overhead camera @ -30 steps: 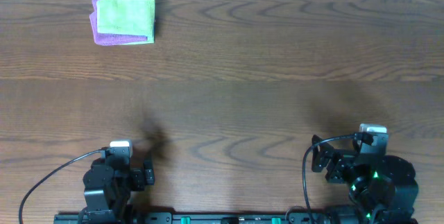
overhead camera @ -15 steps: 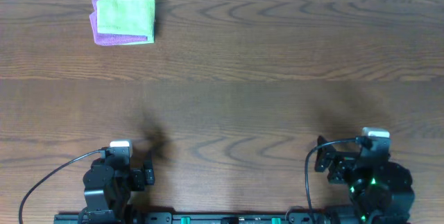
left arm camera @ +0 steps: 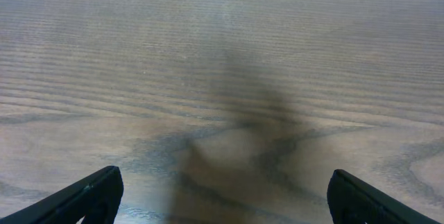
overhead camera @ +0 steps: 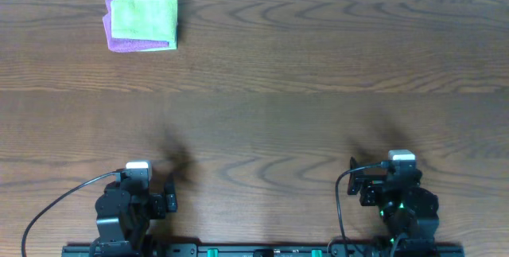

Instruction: Fold the cloth

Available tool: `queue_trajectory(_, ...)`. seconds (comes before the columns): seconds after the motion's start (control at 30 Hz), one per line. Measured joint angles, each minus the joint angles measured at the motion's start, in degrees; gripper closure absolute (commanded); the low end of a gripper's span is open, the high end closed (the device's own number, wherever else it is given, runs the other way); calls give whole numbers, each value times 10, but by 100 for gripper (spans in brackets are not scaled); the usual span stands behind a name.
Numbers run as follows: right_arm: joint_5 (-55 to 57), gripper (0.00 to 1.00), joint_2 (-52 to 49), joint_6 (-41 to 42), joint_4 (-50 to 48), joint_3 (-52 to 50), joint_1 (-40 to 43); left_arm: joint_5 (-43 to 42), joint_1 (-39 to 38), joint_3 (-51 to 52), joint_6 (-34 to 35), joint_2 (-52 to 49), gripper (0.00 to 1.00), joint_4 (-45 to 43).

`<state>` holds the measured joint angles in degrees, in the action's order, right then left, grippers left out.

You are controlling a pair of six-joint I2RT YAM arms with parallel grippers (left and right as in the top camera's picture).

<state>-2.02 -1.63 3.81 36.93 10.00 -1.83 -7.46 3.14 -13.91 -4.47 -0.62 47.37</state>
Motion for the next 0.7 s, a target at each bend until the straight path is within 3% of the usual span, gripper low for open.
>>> queue_trajectory(0.7, -21, 1, 2, -2, 10, -3, 3, 0, 0, 0, 0, 0, 5, 0)
